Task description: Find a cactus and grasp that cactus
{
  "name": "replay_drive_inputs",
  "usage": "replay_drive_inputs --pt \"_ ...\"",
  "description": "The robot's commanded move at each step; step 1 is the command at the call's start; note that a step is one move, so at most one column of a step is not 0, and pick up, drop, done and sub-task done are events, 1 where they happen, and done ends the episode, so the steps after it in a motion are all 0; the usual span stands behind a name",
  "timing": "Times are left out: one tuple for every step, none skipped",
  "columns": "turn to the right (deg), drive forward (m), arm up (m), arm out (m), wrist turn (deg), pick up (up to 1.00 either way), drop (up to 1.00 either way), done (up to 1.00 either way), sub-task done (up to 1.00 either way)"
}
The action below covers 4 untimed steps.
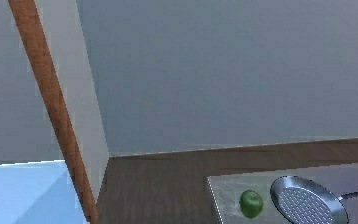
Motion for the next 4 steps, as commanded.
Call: replay_drive_inputs --pt "0.0 0.00 0.00 0.00 45.0 0.00 0.00 0.00 0.00" --pt "0.0 0.00 0.00 0.00 36.0 0.00 0.00 0.00 0.00" --pt "0.0 0.00 -0.28 0.00 0.0 0.00 0.00 0.00 0.00" --pt "0.0 0.00 0.00 0.00 0.0 1.00 0.00 0.00 0.00"
